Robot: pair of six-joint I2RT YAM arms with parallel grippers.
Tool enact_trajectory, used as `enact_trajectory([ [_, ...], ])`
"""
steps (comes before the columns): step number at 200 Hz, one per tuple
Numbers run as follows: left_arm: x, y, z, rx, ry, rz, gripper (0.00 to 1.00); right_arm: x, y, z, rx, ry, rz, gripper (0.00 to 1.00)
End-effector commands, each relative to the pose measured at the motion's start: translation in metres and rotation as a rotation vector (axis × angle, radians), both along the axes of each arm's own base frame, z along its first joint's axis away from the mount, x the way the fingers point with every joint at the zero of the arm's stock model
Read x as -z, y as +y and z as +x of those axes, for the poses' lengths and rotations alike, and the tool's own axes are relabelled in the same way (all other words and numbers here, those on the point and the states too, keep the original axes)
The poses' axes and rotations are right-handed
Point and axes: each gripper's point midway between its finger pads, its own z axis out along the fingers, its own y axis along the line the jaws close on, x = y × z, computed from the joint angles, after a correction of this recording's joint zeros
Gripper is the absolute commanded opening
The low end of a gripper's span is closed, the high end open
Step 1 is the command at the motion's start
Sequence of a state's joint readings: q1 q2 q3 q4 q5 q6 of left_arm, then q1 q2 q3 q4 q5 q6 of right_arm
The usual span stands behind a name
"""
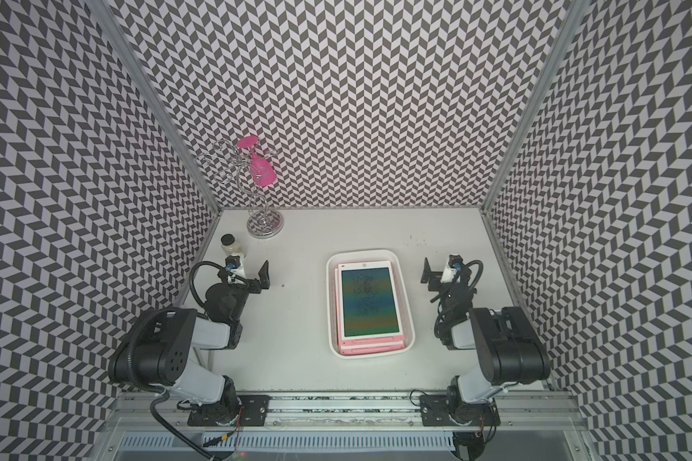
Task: Take out the writing tablet from the storage box
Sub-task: Adjust the storage box at the center of the board.
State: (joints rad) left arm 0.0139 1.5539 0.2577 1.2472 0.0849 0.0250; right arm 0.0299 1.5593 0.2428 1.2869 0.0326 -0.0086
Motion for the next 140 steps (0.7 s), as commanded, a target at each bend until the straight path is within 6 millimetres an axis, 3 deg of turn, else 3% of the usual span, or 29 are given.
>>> enact_trajectory([
  [1,0.0,0.0,0.001,0.007,-0.002,-0.009,0.99,-0.008,0.002,0.0,-0.005,-0.041,-0.007,0.99],
  [59,0.0,0.001,0.0,0.004,-0.002,-0.01,0.99,-0.008,0.001,-0.001,-0.004,-0.042,-0.008,0.99],
  [76,-0.003,-0.002,0.0,0.018,-0.012,-0.001,0.99,-0.016,-0.004,-0.003,0.028,-0.075,0.009,0.99],
  [80,-0.004,-0.005,0.0,0.034,-0.011,0.006,0.99,-0.008,-0.007,-0.011,0.039,-0.055,0.014,0.99],
  [96,-0.011,-0.01,0.002,0.049,0.005,0.015,0.99,-0.016,-0.008,-0.017,0.049,-0.081,0.017,0.99],
  [116,-0.02,-0.006,0.009,0.014,0.049,-0.001,0.99,-0.019,-0.006,-0.011,0.038,-0.057,0.009,0.99],
  [123,-0.023,-0.009,0.011,0.011,0.059,0.005,0.99,-0.015,-0.007,-0.011,0.046,-0.031,0.013,0.99],
  [126,-0.024,-0.01,0.012,0.01,0.065,0.009,0.99,-0.025,-0.008,-0.004,0.051,-0.051,0.018,0.99],
  [140,-0.031,-0.02,0.016,0.009,0.088,0.005,0.99,-0.027,-0.009,0.005,0.058,-0.007,0.029,0.99],
])
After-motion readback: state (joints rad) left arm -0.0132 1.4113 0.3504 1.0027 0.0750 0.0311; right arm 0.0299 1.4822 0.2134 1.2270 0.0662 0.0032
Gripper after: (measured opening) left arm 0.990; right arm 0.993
